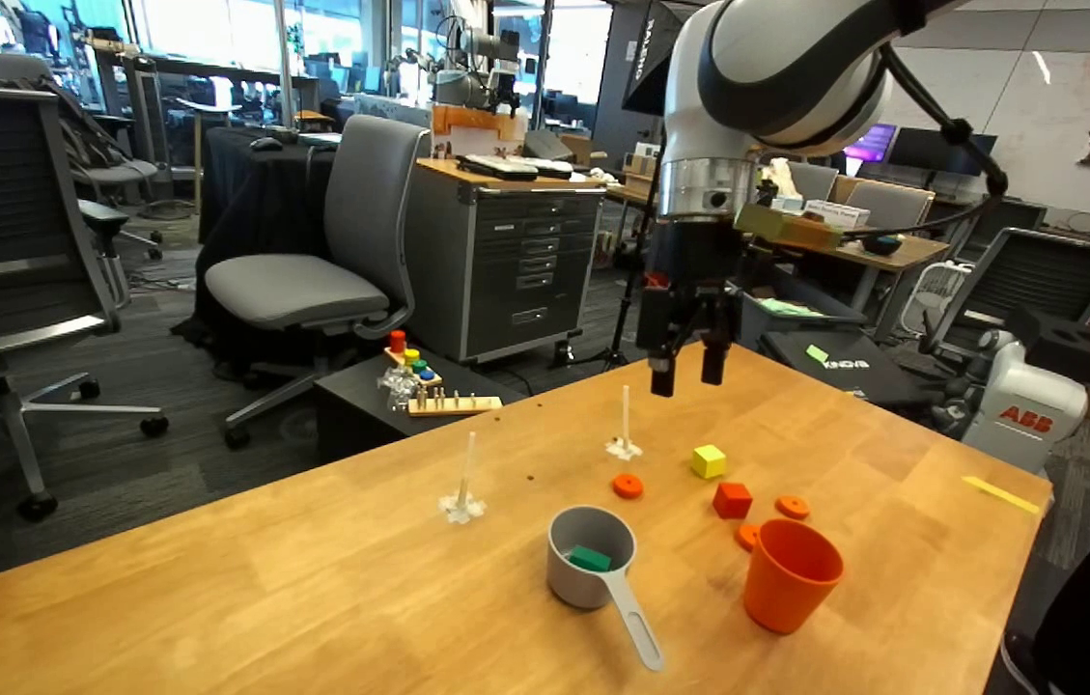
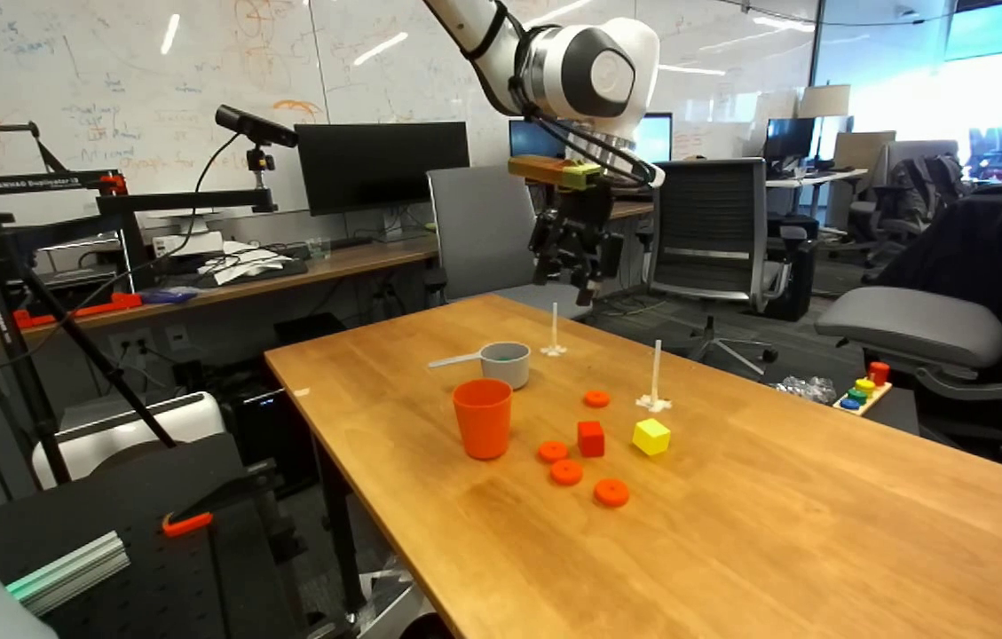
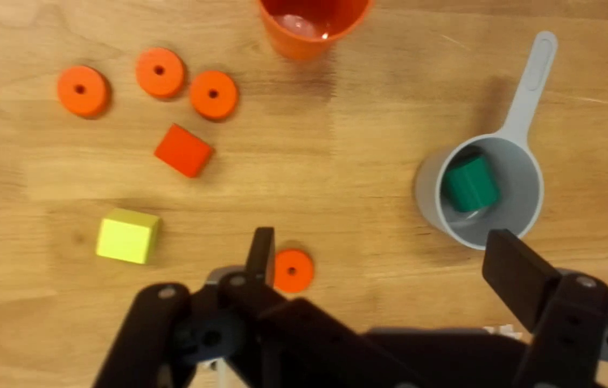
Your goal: Put the square toys into the grey object.
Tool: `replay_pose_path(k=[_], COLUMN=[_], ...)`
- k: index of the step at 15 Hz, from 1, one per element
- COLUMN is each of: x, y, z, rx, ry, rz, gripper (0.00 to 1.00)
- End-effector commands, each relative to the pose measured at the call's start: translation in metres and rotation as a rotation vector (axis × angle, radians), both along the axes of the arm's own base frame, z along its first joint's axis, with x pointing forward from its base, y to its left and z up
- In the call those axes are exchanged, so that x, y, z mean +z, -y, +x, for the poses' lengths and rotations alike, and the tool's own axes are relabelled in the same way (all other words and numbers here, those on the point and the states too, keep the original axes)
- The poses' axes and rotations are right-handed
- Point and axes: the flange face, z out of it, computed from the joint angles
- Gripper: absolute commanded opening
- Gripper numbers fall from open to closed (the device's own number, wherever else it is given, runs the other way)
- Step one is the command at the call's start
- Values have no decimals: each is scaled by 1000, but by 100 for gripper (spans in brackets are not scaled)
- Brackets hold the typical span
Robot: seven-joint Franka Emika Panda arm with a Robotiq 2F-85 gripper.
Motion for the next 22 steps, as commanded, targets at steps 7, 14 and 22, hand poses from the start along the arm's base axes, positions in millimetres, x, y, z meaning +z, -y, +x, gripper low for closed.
replay_pose_path(k=[7,14,22], x=[11,-7,-54], y=[93,94,130], z=[-3,4,20], rx=[2,-17,-39], ry=[-32,-26,-59], rz=[-159,-146,-88], gripper=[100,100,100])
